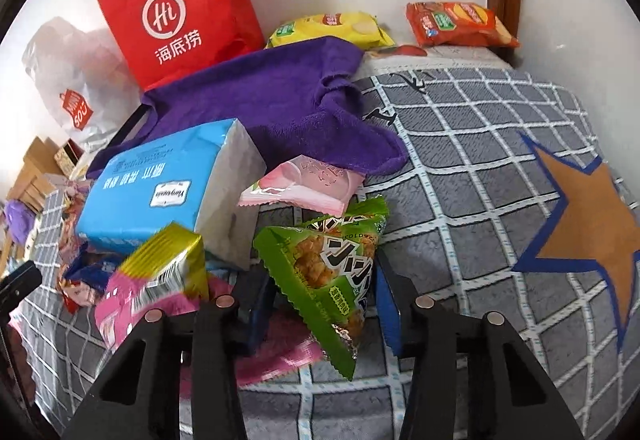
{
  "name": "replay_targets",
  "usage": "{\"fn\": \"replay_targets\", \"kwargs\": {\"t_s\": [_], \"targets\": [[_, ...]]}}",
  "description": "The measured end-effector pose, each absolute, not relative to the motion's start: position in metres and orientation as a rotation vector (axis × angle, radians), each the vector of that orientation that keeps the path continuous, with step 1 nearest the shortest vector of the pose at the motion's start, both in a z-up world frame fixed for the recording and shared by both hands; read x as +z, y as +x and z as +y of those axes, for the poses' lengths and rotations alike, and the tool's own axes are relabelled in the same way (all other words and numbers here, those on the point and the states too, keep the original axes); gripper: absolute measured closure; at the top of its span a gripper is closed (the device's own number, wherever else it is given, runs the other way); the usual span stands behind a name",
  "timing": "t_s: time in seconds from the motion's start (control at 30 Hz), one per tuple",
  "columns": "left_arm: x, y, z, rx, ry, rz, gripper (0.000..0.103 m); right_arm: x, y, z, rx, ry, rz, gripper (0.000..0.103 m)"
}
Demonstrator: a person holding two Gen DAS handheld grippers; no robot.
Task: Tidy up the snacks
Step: 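Grasp the red snack packet with the left tool while the right tool grasps the green triangular packet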
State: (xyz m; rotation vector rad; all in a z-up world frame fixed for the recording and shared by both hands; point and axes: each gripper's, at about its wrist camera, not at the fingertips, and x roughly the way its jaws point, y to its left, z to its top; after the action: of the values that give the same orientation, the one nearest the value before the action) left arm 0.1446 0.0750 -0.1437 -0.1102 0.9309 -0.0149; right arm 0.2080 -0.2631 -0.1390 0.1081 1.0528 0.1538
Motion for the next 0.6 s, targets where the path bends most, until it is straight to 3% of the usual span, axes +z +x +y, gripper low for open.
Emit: {"fn": "replay_targets", "kwargs": {"t_s": [0.4, 0.57, 0.6], "targets": [[-0.18, 0.164, 0.051, -0.025, -0.014, 1.003, 0.001, -0.124, 0.163, -0.285, 0.133, 0.087, 1.013, 0.058], [-0.184, 0.164, 0.049, 0.009, 0.009, 0.985, 0.015, -0.137, 0.159, -0.289, 0.13, 0.119, 1.024, 0.055], [-0.183, 0.163, 0.048, 0.004, 0.012, 0.983, 0.023, -0.138, 0.159, -0.29, 0.129, 0.131, 1.021, 0.055]]}}
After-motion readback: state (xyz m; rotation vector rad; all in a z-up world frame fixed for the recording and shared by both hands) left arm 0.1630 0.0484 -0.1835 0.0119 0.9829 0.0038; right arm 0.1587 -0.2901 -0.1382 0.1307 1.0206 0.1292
